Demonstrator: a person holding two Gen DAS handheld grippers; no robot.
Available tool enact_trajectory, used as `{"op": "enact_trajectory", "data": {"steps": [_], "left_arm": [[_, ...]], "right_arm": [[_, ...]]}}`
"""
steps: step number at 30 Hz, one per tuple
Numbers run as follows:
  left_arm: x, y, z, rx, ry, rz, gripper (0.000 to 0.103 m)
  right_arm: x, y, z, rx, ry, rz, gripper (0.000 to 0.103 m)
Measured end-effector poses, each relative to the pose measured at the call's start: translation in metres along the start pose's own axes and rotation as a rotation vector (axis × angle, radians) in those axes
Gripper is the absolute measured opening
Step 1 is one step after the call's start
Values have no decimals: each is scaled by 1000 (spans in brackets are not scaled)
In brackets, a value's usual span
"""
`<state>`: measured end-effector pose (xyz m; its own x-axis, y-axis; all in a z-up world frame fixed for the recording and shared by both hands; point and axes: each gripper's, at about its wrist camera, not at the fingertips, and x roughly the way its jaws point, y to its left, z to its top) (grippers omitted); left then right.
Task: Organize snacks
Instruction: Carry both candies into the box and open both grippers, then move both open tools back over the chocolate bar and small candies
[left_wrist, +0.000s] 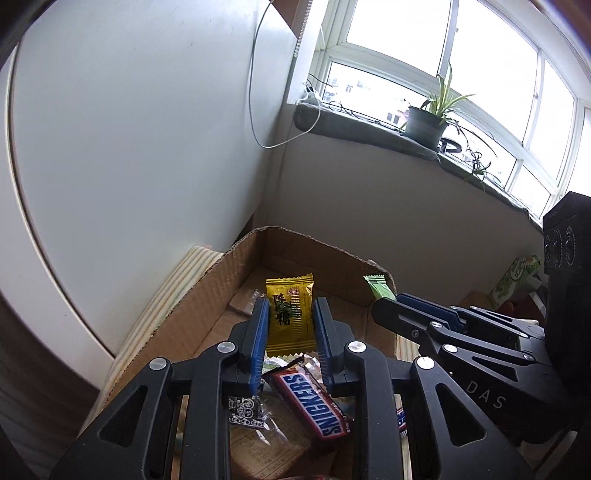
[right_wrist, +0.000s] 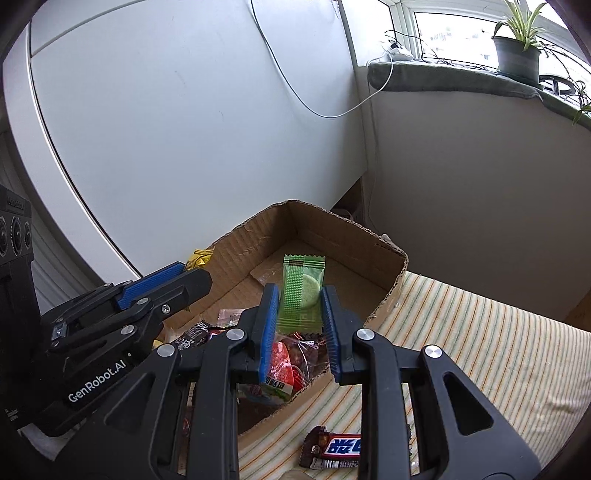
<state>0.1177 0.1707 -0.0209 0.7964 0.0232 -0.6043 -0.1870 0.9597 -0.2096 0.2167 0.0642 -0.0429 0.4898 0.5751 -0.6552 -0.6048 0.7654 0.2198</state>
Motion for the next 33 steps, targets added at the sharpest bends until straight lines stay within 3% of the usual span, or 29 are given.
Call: {"op": "enact_trajectory", "data": {"steps": [6, 8, 10, 22, 33], "left_arm": [[4, 4, 0, -25, 16, 21, 23], [3, 6, 1, -36, 21, 27, 31], [2, 7, 2, -43, 19, 29, 44], [-10, 6, 2, -36, -16, 24, 44], [-33, -30, -13, 42, -35, -65, 44]], "right_arm": [[4, -3, 0, 3, 5, 2, 26], [2, -4, 0, 6, 2, 3, 43], [0, -4, 0, 5, -6, -3, 51], [-27, -11, -5, 2, -19, -41, 51], [-85, -36, -40, 45, -43, -94, 51]]}}
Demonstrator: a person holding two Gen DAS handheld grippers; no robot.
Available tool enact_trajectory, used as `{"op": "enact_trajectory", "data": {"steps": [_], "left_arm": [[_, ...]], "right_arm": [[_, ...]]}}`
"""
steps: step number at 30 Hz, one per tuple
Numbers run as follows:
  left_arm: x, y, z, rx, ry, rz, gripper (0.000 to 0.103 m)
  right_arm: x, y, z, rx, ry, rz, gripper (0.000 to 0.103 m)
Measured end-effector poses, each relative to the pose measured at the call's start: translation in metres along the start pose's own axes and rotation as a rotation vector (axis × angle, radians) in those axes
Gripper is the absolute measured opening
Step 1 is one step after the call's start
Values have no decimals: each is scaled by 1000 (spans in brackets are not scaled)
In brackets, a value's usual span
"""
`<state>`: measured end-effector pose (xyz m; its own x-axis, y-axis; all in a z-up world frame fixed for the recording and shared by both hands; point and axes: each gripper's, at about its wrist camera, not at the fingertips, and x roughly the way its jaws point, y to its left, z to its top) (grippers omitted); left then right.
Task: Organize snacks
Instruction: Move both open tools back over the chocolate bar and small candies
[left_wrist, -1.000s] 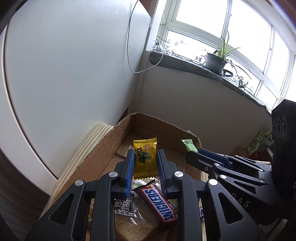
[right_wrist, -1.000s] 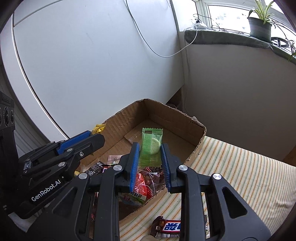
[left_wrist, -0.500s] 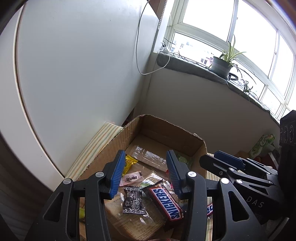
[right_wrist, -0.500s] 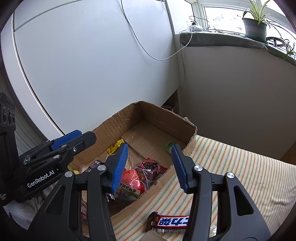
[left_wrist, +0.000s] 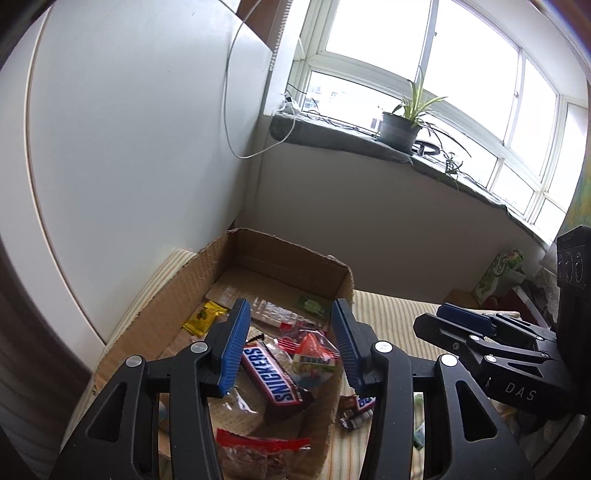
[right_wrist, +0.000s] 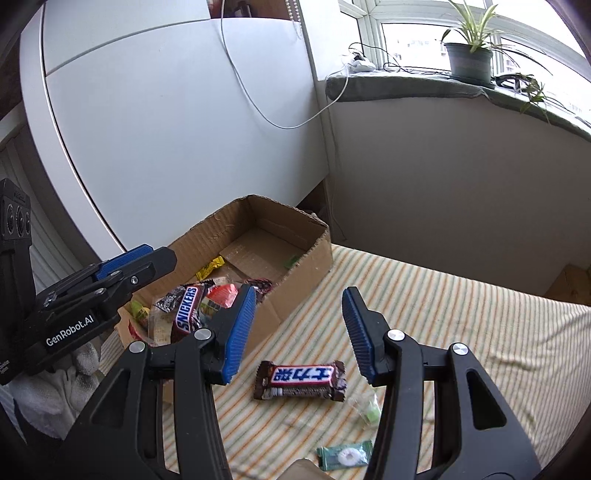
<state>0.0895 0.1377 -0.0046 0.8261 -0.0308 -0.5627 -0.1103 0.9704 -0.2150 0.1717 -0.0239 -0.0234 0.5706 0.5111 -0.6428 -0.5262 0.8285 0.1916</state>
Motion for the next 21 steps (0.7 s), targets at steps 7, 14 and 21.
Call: {"op": "enact_trajectory", "data": {"steps": [7, 14, 21], "left_arm": [[3, -29, -17, 51, 44, -69, 44], [17, -59, -36, 106, 112, -132, 44], [47, -74, -42, 85, 202, -170, 44]], "right_arm": [[-16, -42, -33, 86, 30, -35, 51], [-6, -63, -56, 103, 100, -43, 51], [6, -66, -69, 57, 166, -47, 51]]}}
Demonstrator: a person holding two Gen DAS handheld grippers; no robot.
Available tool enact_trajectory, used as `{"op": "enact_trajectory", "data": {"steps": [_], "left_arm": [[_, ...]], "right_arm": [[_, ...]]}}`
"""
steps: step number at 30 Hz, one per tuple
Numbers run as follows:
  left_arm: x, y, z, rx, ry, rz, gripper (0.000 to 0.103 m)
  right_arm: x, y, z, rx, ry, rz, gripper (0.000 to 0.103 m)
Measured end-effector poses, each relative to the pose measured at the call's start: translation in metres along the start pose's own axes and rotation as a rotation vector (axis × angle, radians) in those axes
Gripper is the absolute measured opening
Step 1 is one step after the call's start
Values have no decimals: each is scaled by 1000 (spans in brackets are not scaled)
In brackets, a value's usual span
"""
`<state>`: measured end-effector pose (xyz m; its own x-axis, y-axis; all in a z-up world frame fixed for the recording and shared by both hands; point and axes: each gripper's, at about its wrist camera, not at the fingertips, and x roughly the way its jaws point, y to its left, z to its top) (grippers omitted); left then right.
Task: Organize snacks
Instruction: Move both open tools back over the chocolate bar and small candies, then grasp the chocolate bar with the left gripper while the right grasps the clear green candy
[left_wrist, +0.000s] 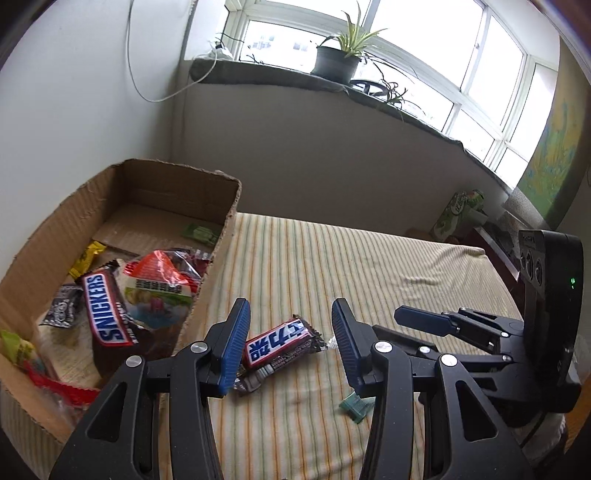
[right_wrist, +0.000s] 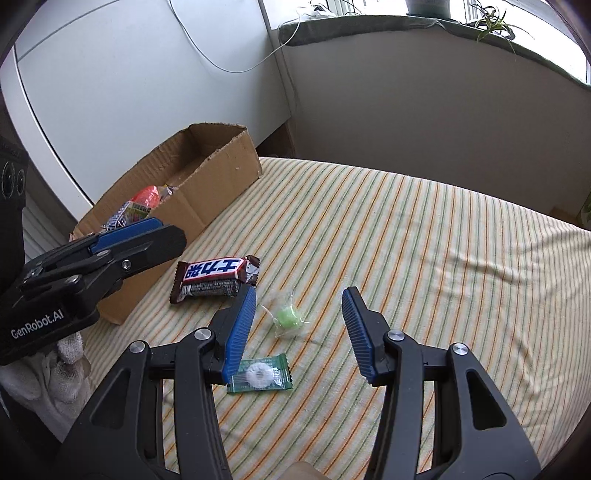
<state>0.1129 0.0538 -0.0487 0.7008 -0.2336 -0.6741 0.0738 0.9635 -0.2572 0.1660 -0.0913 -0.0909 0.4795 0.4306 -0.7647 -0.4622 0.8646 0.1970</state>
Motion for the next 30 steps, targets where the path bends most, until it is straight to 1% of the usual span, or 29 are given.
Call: {"op": "enact_trajectory", "data": {"steps": [4, 9, 14, 18, 23, 25, 28, 30], "left_arm": [[15, -8, 2, 13, 29, 14, 44], [34, -4, 4, -28, 68, 6, 44], [52, -6, -4, -22, 122, 30, 44], [51, -5, -7, -10, 128, 30, 44], [44, -1, -16, -17, 139, 2, 44], [42, -2, -21, -4, 151, 0, 44], [37, -2, -28, 16, 147, 22, 44], [34, -4, -29, 57, 135, 51, 44]], "right_arm": [[6, 5, -7, -27, 27, 3, 51], [9, 6, -14, -47, 49, 9, 51], [14, 7, -20, -70, 67, 9, 47], [16, 9, -22, -80, 73, 1, 45], [20, 11, -22, -93, 73, -10, 43], [20, 12, -22, -102, 73, -17, 42], [21, 11, -21, -108, 73, -17, 39], [21, 10, -21, -114, 75, -19, 38]]}}
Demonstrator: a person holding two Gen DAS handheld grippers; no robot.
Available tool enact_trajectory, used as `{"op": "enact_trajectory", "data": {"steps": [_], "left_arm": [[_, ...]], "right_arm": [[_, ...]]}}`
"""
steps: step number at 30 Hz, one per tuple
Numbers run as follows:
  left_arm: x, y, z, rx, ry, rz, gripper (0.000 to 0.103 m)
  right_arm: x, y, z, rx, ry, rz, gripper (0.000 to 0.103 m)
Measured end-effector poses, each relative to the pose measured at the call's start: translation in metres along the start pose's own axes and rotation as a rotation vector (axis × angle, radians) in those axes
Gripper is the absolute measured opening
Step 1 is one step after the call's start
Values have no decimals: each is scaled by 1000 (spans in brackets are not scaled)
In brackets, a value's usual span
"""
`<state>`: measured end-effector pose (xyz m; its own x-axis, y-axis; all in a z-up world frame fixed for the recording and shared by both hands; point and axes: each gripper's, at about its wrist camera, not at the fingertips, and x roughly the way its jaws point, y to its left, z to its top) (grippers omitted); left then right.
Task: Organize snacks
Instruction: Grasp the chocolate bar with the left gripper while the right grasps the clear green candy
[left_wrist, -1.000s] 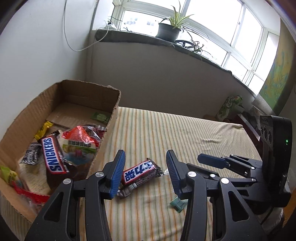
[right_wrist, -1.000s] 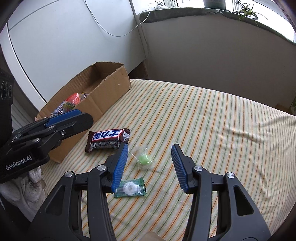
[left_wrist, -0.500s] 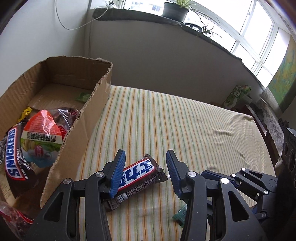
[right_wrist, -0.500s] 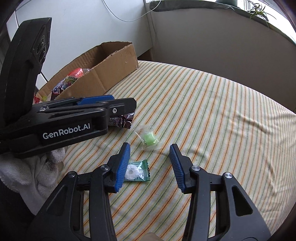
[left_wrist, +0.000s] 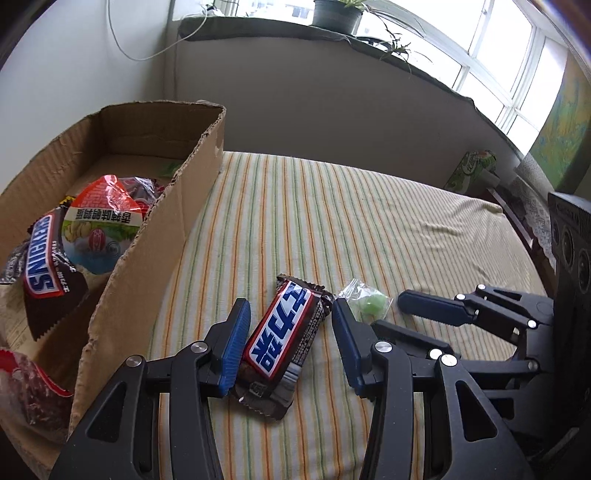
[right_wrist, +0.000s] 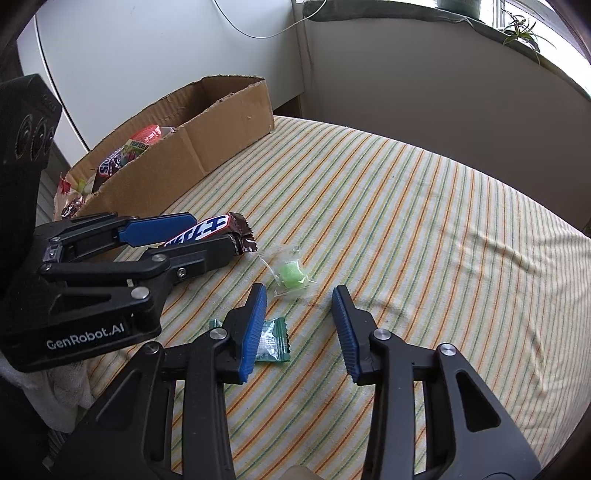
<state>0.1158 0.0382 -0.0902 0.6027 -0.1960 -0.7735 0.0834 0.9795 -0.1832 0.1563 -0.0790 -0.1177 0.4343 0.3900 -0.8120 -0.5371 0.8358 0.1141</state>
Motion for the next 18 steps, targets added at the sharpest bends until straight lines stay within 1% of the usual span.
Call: {"op": "enact_trajectory", "data": {"steps": [1, 7, 11, 16, 18], "left_arm": [[-2, 0, -2, 9, -8, 13, 44], [-6, 4, -8, 14, -8, 11, 44], [-2, 1, -12, 34, 0, 31, 43], [0, 5, -11, 19, 1, 31, 34], [2, 3, -11, 24, -1, 38, 32]], "right_arm": [[1, 0, 0, -7, 1, -3, 38], [1, 2, 2, -36, 4, -17, 38], [3, 3, 3, -46, 0, -29, 37], [9, 8, 9, -69, -7, -56, 37], [10, 10, 9, -82, -8, -66, 34]]}}
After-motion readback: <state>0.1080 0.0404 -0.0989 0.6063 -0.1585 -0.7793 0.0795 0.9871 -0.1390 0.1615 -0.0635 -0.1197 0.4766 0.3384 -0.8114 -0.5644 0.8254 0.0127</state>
